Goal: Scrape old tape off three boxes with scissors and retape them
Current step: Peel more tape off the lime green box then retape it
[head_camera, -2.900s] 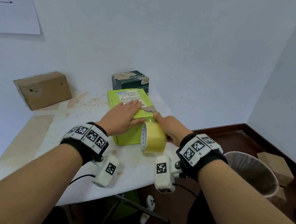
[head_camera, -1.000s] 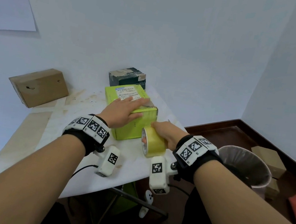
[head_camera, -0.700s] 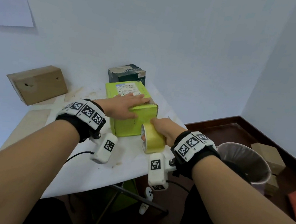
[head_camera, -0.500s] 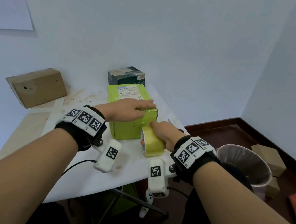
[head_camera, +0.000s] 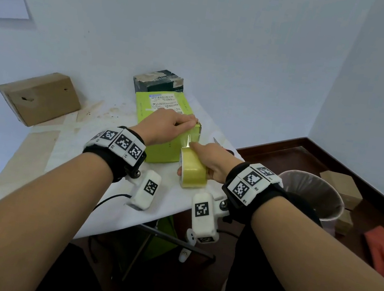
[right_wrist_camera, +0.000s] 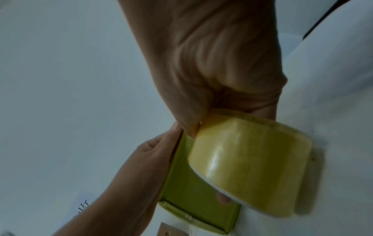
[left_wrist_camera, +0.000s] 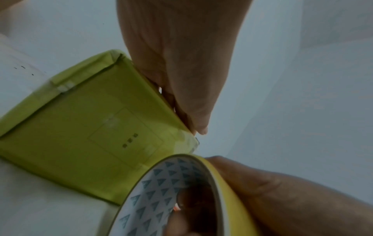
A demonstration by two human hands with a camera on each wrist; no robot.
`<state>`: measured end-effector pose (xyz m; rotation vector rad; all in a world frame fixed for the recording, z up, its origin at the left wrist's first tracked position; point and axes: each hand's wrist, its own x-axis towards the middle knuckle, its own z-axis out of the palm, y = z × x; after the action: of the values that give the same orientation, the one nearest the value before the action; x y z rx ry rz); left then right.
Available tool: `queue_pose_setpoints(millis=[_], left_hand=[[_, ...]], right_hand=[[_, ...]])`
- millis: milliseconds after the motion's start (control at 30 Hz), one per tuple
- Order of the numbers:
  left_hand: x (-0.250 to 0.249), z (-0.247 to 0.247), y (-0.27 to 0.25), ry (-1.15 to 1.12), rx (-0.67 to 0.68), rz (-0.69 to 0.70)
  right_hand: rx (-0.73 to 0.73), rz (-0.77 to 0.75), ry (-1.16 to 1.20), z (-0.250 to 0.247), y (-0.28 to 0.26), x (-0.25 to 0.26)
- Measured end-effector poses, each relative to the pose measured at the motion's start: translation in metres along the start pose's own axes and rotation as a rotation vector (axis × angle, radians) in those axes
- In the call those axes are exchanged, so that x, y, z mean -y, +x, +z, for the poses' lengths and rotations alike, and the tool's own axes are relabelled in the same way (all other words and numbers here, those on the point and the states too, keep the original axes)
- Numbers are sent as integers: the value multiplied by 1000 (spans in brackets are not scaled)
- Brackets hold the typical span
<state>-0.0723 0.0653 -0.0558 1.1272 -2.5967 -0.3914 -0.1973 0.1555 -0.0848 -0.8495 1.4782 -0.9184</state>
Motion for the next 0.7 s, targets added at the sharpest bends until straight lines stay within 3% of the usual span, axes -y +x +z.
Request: queue_pose_setpoints(millis=[267,700], left_hand=[[11,14,7,-142,-105,-34],[6,22,3,61,-204,42]], right_hand=[[-108,-42,-165,7,25,-10],[-93,-53,-195,-2,17,-5]])
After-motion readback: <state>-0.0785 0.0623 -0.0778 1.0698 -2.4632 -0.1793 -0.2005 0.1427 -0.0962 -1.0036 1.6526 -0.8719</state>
